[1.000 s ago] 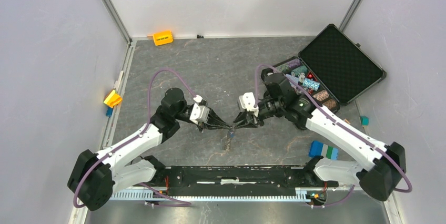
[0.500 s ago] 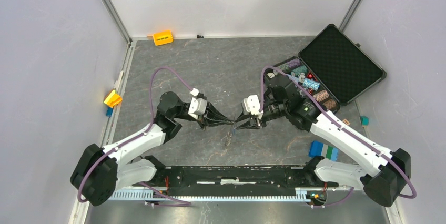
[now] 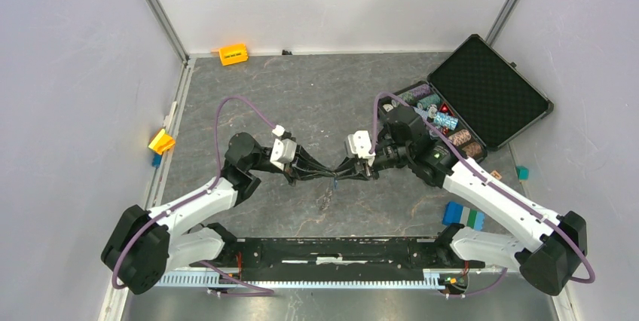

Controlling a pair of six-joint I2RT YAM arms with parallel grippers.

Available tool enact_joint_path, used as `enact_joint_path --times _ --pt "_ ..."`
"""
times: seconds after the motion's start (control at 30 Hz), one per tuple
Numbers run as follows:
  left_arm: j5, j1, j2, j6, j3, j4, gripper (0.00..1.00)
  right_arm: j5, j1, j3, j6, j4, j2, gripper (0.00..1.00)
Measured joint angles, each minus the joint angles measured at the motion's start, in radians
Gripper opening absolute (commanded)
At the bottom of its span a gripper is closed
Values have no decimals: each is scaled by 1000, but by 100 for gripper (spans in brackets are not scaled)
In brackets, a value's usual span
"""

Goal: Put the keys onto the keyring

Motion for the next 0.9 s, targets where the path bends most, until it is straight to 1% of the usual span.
enact_joint_path --times 0.13,0.33,0.57,0.63,0.7,0.77,0.83,0.9 --pt "-18 0 0 0 -7 -1 2 0 -6 -3 17 14 0 18" --pt "-38 1 1 0 -16 -1 2 -3 -17 -24 52 42 0 0" --pt "-53 4 2 1 -19 -2 2 8 -26 -34 74 67 0 0" --pt "-62 5 2 9 -19 -14 4 26 -26 -34 74 67 0 0" --pt "-69 5 2 33 -19 -35 11 45 -26 -34 73 64 0 0" --pt "-73 5 1 77 -16 -74 23 72 -24 -34 68 51 0 0" --pt "-71 5 -2 127 -8 -136 32 106 -23 -34 51 32 0 0" --pt "-71 5 -7 189 14 -235 39 142 -19 -32 34 11 0 0"
